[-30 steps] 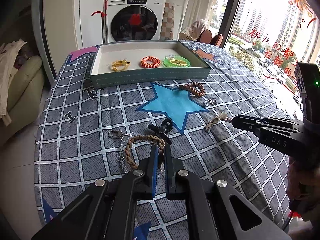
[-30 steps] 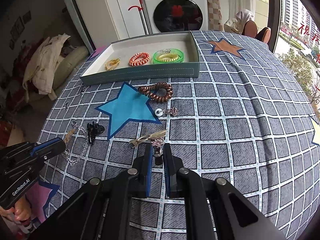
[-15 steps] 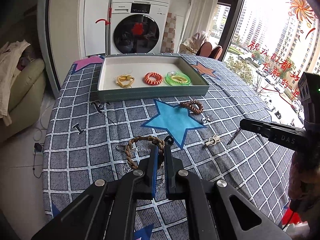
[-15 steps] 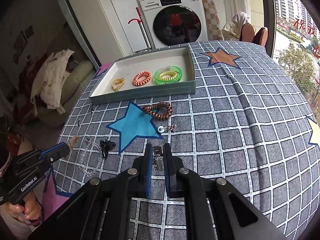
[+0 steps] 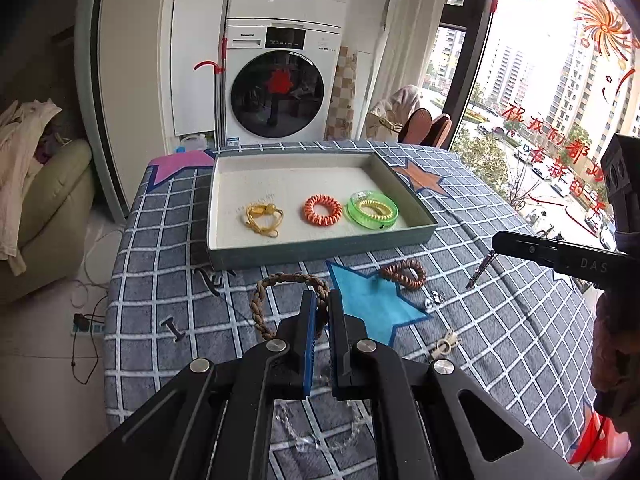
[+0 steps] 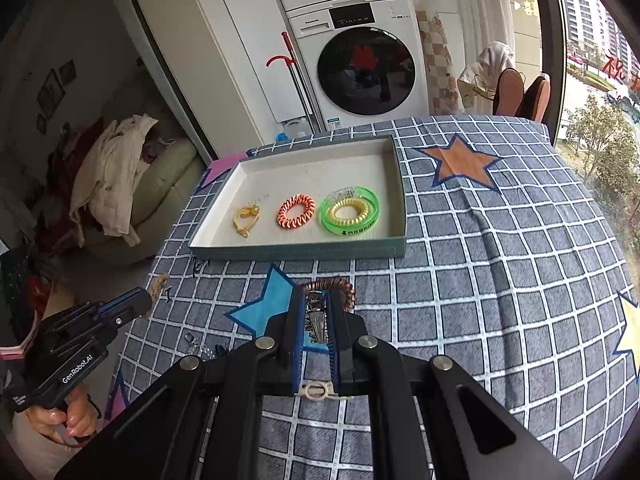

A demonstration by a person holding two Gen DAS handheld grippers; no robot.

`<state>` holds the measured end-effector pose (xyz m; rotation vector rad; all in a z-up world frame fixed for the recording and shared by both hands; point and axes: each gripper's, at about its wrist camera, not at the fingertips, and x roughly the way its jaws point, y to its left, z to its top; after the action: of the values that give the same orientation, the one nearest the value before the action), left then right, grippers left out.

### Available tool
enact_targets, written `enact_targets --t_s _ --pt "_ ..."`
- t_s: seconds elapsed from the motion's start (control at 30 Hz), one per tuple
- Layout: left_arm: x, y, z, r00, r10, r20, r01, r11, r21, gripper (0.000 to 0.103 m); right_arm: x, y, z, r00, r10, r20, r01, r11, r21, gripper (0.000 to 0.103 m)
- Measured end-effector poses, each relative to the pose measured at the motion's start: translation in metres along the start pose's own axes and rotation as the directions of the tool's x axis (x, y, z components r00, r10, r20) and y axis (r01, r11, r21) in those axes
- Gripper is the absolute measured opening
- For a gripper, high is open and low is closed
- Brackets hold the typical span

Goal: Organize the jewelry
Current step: 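Carry the braided bracelet with the left tool while the right tool carries the star keychain to the tray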

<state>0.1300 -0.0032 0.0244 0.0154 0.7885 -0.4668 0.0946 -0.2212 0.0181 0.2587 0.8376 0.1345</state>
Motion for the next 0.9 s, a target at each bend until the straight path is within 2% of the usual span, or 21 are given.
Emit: enact_targets --t_s 0.23,0.5,0.7,0.9 --pt "0.035 0.012 0.047 0.999 0.035 0.015 -0.035 0.999 0.018 0.025 0.033 0.006 0.045 1.000 0.020 0.000 -0.020 1.000 -0.003 0.011" --pt "0.089 0.025 0.083 0.995 0.097 -0.017 -0.096 0.995 0.006 0.025 0.088 0.008 0.085 0.999 0.035 -0.022 -0.034 0.999 0.008 0.011" --pt "0.130 0.038 0.097 0.990 0.136 -0.046 -0.137 0.990 -0.020 0.025 0.129 -0.003 0.098 0.997 0.070 -0.038 -0.068 0.996 0.057 0.011" --pt "0.162 0.047 0.097 0.983 0.166 -0.073 -0.168 0.986 -0.020 0.025 0.161 -0.014 0.105 0.994 0.104 -0.040 -0.099 0.988 0.119 0.011"
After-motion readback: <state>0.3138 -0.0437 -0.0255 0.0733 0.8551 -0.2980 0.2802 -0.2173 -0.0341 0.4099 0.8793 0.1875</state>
